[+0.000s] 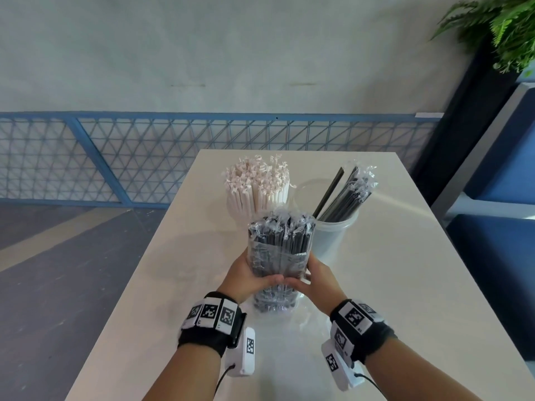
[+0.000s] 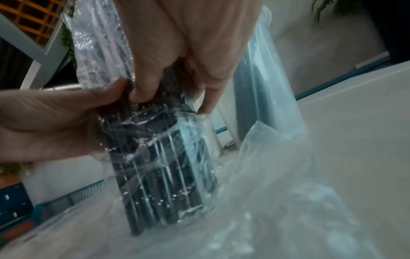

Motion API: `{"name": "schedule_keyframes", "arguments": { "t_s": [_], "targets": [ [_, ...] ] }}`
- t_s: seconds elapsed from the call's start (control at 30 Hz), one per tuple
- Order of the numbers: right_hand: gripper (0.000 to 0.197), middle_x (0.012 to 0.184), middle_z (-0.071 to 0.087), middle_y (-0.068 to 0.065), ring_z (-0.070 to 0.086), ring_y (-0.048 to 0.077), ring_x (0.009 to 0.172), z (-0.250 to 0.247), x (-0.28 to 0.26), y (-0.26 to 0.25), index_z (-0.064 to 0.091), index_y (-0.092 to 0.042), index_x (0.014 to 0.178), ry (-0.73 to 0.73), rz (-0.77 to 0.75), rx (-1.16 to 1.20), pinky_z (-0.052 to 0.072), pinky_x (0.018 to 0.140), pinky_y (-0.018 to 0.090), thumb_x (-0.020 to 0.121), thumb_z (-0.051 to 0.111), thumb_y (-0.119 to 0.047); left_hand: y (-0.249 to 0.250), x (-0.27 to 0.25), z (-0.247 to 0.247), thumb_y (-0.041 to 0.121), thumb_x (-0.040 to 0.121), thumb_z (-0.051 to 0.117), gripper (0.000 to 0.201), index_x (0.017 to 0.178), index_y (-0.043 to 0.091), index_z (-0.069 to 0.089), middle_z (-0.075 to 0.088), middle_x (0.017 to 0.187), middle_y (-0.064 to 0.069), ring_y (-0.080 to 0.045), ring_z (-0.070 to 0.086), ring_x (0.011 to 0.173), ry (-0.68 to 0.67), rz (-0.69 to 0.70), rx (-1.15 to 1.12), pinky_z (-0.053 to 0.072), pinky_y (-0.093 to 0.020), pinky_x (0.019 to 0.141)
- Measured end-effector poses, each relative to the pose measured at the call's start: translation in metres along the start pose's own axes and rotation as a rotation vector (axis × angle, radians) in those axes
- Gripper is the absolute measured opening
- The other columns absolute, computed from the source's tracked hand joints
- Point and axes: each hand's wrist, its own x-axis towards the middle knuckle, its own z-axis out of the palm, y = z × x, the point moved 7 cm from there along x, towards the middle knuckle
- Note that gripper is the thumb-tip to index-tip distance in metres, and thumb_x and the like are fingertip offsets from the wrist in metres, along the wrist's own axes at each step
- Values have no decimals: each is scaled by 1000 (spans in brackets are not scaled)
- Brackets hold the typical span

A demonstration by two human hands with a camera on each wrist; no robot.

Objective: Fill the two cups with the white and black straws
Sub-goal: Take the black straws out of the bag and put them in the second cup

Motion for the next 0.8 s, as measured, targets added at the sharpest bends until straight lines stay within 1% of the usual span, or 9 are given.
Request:
{"name": "schedule_keyframes", "arguments": {
  "t_s": [0.07,0.17,0.27,0.3,0.37,0.43,0.53,0.67,0.8],
  "targets": [
    [45,96,63,-7,62,15,91,1,0,5,51,-14,113,-5,20,-27,51,88,33,76,75,-23,18,-3,-4,18,52,88,80,118,27,45,65,107,9,2,65,96,28,73,38,53,-23,85],
    [43,95,64,-4,63,16,90,0,1,4,52,-12,110,-15,34,-62,50,89,41,75,75,-23,50,-7,-8,23,53,88,97,129,39,30,47,131,18,14,48,115,107,250,-17,40,-7,91],
    [61,112,64,-1,61,14,101,-5,1,-11,46,-15,124,-44,-4,-103,48,96,34,73,77,-29,65,-7,-5,20,63,84,87,132,37,35,42,141,14,6,38,130,152,354,7,32,-11,104],
    [72,121,58,-5,57,10,108,-12,-1,-19,40,-17,131,-12,-33,-66,44,99,27,71,76,-35,67,-7,-4,15,65,83,80,129,35,39,46,138,9,5,42,127,163,363,15,34,-14,105],
    [82,129,45,-20,47,-6,114,-37,-9,-44,31,-24,137,173,-133,41,37,97,11,70,69,-50,69,-8,-3,9,67,80,72,121,37,42,49,132,4,11,45,120,171,367,60,35,-9,101],
    [67,124,42,-24,45,-13,111,-60,-18,-69,35,-28,130,360,-278,96,38,92,6,75,64,-53,67,-7,-4,11,67,80,72,119,43,41,47,132,2,8,45,121,145,357,78,35,-10,101],
    [56,115,50,-16,50,-9,106,-65,-16,-86,46,-26,123,360,-289,93,42,89,6,76,68,-45,59,-5,-4,9,68,80,73,117,50,44,46,134,-6,-15,52,123,62,287,-13,47,-27,98],
    [63,105,59,-16,59,-4,95,-49,-10,-77,47,-20,124,248,-142,55,48,88,12,71,77,-33,46,-6,0,-8,69,73,68,113,34,46,59,117,-11,-6,68,96,18,192,-125,55,-21,76],
    [61,102,64,-10,62,7,96,-40,-9,-65,54,-16,119,211,-44,41,49,89,24,67,81,-30,32,-6,3,-9,71,71,61,117,21,44,63,111,-12,-6,70,89,-14,113,-130,55,-20,72]
  ]
}}
